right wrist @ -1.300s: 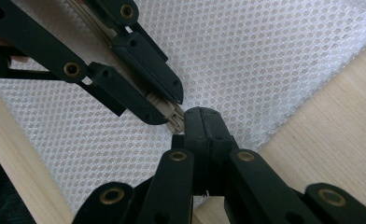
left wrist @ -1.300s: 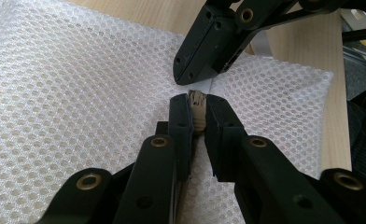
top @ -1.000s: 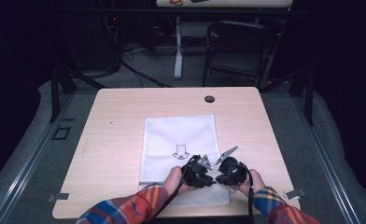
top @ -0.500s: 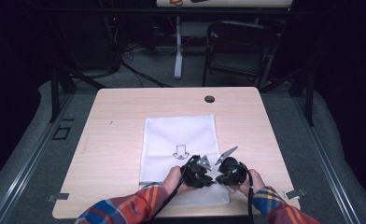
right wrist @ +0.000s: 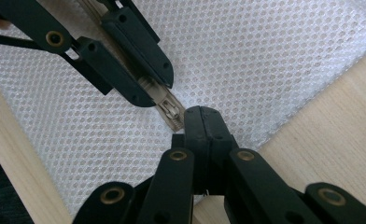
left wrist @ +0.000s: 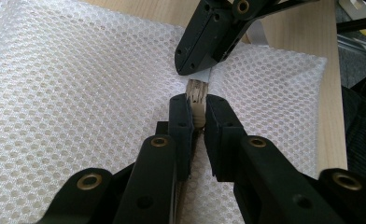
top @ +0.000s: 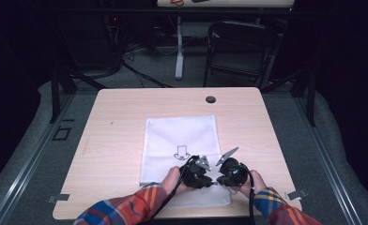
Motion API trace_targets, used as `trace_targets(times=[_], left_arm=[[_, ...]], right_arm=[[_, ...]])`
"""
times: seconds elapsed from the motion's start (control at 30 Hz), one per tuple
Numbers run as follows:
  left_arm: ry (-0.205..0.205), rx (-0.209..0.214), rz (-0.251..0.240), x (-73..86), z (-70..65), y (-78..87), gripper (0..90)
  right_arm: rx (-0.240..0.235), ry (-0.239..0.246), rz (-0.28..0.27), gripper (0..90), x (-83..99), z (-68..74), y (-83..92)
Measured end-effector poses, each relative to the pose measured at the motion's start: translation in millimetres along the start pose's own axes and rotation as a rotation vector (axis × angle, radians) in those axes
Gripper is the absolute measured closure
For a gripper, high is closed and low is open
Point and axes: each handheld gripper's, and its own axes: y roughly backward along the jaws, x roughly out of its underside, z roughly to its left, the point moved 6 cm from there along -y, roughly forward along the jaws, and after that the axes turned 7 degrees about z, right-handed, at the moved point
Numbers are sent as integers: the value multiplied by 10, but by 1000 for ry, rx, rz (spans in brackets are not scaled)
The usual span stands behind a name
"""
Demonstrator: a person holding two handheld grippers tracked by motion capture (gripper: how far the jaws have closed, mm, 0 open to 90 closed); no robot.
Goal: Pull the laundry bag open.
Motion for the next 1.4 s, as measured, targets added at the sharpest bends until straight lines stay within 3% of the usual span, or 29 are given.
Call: trace_targets(times=[0.3,0.33,0.5,0.53,0.67,0.73,0.77,0.93,1.0,1.1,1.27,1.4], left_arm=[[1,11,-5,26,11,18,809],[-2,-9,-14,40,30,45,900],[33,-3,-15,125,114,114,899],[27,17,-26,113,96,98,896],[-5,40,-16,49,12,17,749],[-12,24,-5,23,4,-6,696],[-9,39,-19,6,-8,-26,677],[-39,0,-10,-14,-10,-49,700],[-34,20,-24,-20,-10,-59,714],[-46,1,-10,-22,2,-60,758],[-100,-32,-9,-51,-26,-84,801],[-103,-27,1,-51,-24,-77,815]], right_arm=[[3,-5,1,900,4,-5,-1],[4,-4,3,900,3,-6,-1],[-4,-9,-6,900,-3,-7,-7],[5,-8,8,900,1,-15,0],[5,-7,14,900,2,-11,5],[7,-2,16,900,5,-18,6],[4,-2,16,900,5,-19,6],[-11,-25,-13,900,-4,-9,-7],[-10,-26,-12,900,-6,-8,-9],[-9,-27,-12,900,-6,-9,-8],[-17,-39,-20,900,-9,-2,-16],[-6,-29,-6,900,-6,-9,-5]])
